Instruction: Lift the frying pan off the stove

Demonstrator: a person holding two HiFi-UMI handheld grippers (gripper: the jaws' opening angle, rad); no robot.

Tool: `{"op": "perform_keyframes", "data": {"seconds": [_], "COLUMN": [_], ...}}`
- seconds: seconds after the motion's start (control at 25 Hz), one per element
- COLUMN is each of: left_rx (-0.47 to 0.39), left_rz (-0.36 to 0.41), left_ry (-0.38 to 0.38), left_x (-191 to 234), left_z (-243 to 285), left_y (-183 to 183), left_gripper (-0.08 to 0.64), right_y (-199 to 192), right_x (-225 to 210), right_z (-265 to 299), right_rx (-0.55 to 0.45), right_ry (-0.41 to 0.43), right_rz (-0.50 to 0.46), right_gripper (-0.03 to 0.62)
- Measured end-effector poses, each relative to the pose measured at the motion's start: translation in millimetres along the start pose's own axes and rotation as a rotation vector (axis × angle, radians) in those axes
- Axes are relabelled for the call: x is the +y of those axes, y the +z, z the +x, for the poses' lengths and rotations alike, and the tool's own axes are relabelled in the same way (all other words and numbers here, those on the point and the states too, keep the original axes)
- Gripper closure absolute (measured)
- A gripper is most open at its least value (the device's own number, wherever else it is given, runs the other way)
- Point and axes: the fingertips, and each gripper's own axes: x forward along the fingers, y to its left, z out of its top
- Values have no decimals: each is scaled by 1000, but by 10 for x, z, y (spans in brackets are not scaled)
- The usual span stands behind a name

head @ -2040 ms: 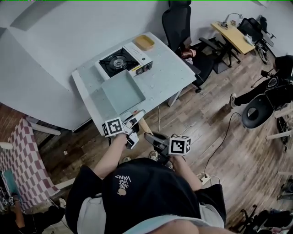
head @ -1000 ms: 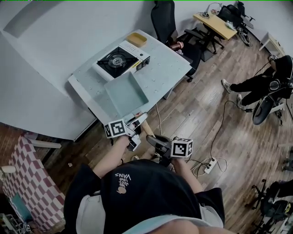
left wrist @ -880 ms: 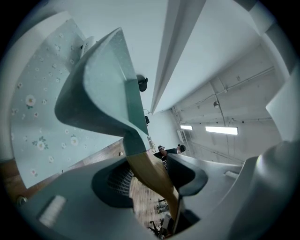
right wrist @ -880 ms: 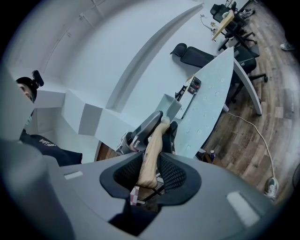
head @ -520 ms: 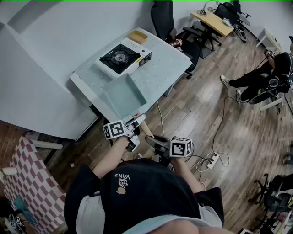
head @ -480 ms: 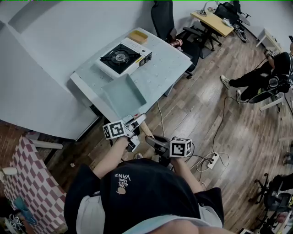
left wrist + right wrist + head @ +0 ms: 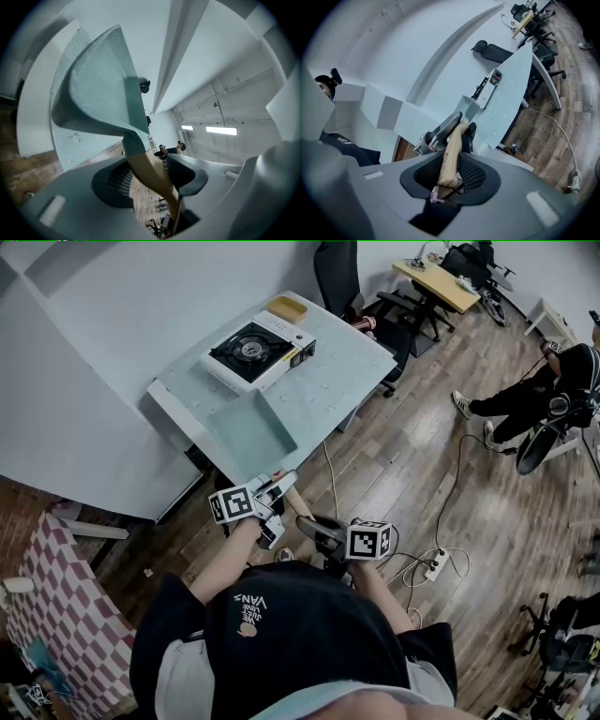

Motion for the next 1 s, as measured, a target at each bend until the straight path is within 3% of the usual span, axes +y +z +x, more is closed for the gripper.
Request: {"op": "perform_keyframes", "data": {"seconds": [1.0], "left_rx": [-17], "left_rz": [3], "left_ry": [12], "left_x": [-44], "left_z": [131], "left_y": [23], "left_gripper": [343], "right_y": [125], "right_x": [-51], "right_z": [-83], "right_rx": [21], "right_ry": [6], "right_rz": [-11], "right_gripper": [478]}}
